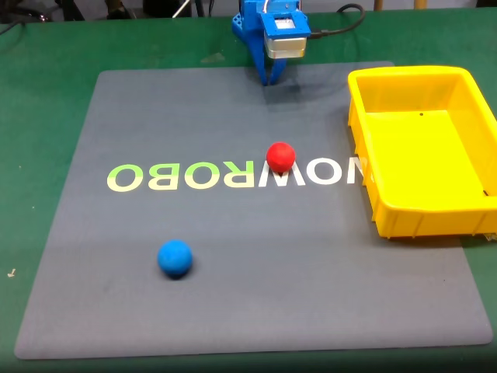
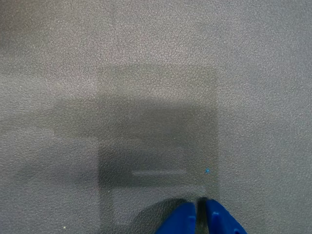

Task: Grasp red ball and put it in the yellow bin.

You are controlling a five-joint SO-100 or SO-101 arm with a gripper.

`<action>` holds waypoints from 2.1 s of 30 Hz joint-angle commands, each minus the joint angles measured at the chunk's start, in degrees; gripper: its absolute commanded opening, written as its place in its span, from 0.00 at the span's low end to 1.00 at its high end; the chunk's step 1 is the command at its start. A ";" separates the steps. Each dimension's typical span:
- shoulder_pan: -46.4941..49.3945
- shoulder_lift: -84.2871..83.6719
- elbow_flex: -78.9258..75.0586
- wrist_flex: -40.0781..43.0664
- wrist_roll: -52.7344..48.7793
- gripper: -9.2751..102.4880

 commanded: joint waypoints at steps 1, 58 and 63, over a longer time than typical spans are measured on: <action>0.44 0.62 1.67 0.26 -0.44 0.08; 4.04 -81.21 -52.21 -45.62 -0.35 0.37; 2.37 -88.33 -57.13 -46.85 1.05 0.37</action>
